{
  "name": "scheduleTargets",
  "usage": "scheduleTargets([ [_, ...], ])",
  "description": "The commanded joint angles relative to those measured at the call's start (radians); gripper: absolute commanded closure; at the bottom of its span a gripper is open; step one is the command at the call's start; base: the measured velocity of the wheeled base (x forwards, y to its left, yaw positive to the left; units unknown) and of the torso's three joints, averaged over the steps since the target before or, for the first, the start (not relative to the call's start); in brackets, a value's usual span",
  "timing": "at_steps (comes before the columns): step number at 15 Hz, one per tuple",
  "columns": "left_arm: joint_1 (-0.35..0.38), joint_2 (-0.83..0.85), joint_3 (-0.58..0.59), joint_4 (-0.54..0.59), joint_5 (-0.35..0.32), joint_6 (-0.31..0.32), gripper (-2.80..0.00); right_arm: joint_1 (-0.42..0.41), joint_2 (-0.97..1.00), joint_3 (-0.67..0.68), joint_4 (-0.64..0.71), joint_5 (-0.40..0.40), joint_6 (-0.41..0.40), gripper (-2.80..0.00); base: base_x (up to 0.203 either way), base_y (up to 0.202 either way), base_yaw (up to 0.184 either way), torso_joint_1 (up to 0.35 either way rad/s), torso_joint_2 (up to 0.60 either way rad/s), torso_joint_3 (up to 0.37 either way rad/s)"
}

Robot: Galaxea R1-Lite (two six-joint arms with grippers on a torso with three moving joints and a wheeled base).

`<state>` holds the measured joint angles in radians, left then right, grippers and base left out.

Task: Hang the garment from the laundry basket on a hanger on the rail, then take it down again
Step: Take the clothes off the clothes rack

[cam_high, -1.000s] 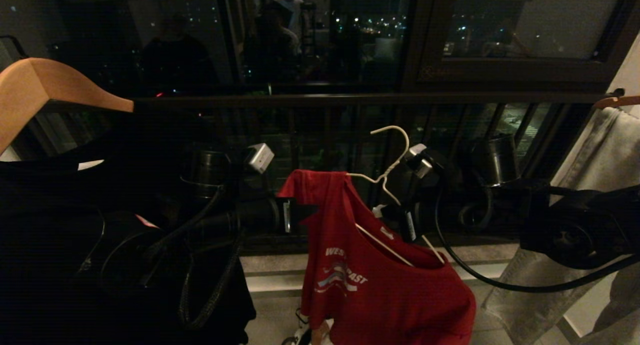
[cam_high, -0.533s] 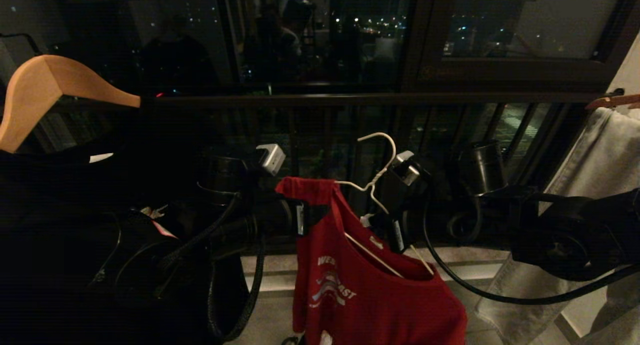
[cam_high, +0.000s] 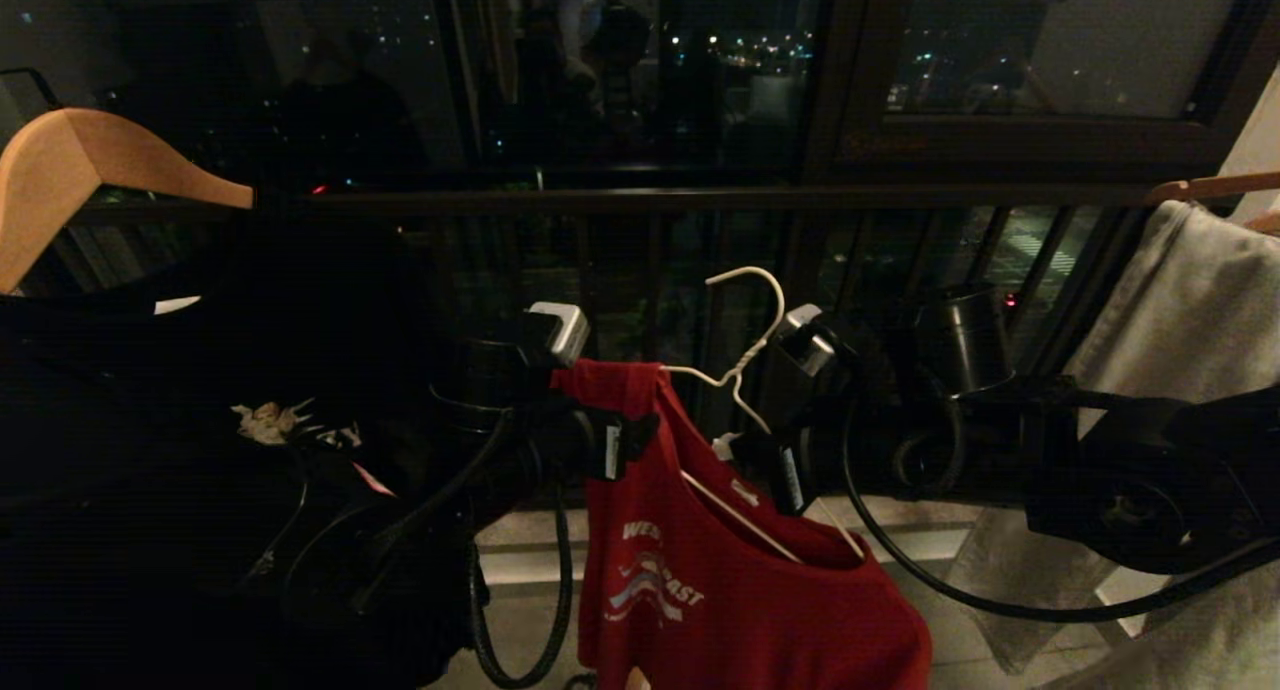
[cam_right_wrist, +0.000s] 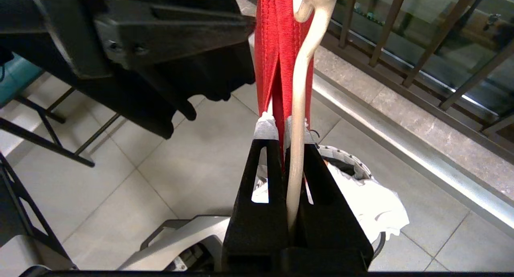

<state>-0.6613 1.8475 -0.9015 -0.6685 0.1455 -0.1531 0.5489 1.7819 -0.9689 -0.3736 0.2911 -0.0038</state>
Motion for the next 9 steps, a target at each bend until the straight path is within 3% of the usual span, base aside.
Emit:
scheduleTargets([
  [1, 0.000, 0.009, -0.002, -0.005, 0.020, 0.006, -2.80, 0.000, -0.008, 0.001, -0.002, 0.002, -0.001, 0.00, 0.000, 0.000, 0.000, 0.000, 0.00, 0.000],
  [9, -0.014, 0.010, 0.019, -0.088, 0.025, 0.004, -2.80, 0.026, -0.012, 0.016, -0.002, 0.002, 0.001, 0.00, 0.000, 0.000, 0.000, 0.000, 0.00, 0.000],
])
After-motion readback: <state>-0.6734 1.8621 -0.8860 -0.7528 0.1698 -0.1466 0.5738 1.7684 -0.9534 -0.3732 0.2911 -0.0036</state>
